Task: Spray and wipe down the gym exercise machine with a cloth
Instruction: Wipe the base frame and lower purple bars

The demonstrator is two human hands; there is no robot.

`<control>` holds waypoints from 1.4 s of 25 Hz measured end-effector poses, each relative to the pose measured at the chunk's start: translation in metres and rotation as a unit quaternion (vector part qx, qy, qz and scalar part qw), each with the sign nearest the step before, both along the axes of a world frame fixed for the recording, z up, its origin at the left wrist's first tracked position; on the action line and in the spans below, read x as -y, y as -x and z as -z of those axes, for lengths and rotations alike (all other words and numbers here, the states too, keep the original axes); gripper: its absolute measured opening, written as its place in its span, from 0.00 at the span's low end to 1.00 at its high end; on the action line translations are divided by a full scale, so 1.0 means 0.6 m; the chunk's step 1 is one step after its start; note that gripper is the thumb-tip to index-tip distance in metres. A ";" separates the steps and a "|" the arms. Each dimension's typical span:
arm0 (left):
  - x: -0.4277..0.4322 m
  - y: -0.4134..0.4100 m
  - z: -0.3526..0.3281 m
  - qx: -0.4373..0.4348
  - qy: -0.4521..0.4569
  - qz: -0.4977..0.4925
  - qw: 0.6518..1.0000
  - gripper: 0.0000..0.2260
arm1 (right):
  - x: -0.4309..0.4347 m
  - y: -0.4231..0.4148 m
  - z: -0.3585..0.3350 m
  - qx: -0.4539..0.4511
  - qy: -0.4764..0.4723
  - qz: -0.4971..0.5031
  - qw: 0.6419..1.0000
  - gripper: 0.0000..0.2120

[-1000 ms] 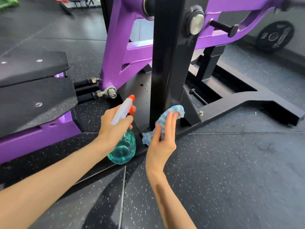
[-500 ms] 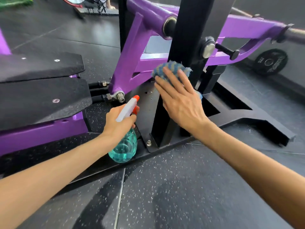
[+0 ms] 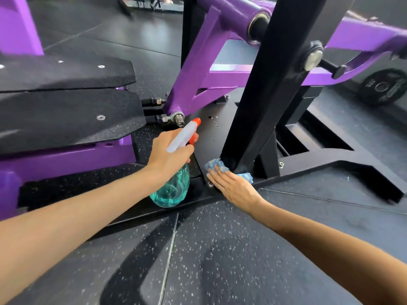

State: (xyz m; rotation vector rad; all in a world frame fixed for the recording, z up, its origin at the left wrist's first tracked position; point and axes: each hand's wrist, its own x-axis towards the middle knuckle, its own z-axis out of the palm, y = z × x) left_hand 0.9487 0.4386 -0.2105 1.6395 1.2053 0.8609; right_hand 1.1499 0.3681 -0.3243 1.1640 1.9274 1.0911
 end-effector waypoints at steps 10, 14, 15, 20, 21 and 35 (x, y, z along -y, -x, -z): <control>0.010 0.038 0.021 -0.059 0.024 0.039 0.997 0.11 | -0.016 0.032 -0.109 -0.110 -0.140 0.042 0.983 0.29; -0.004 0.069 0.020 -0.058 0.022 0.027 0.998 0.11 | -0.054 0.102 -0.004 -0.427 -0.124 0.182 0.877 0.26; -0.005 0.074 0.022 -0.063 0.021 0.022 0.998 0.11 | -0.061 0.138 0.027 -0.495 -0.083 0.171 0.848 0.26; -0.003 0.100 0.029 -0.092 0.026 0.014 0.995 0.12 | -0.039 0.174 0.136 -0.489 0.078 0.101 0.863 0.30; -0.004 0.106 0.030 -0.094 0.032 0.009 0.995 0.11 | -0.042 0.144 0.138 -0.507 0.059 0.123 0.851 0.29; -0.060 0.017 -0.142 -0.005 -0.003 0.143 0.990 0.12 | -0.072 0.103 -0.161 -0.254 0.034 0.175 0.951 0.24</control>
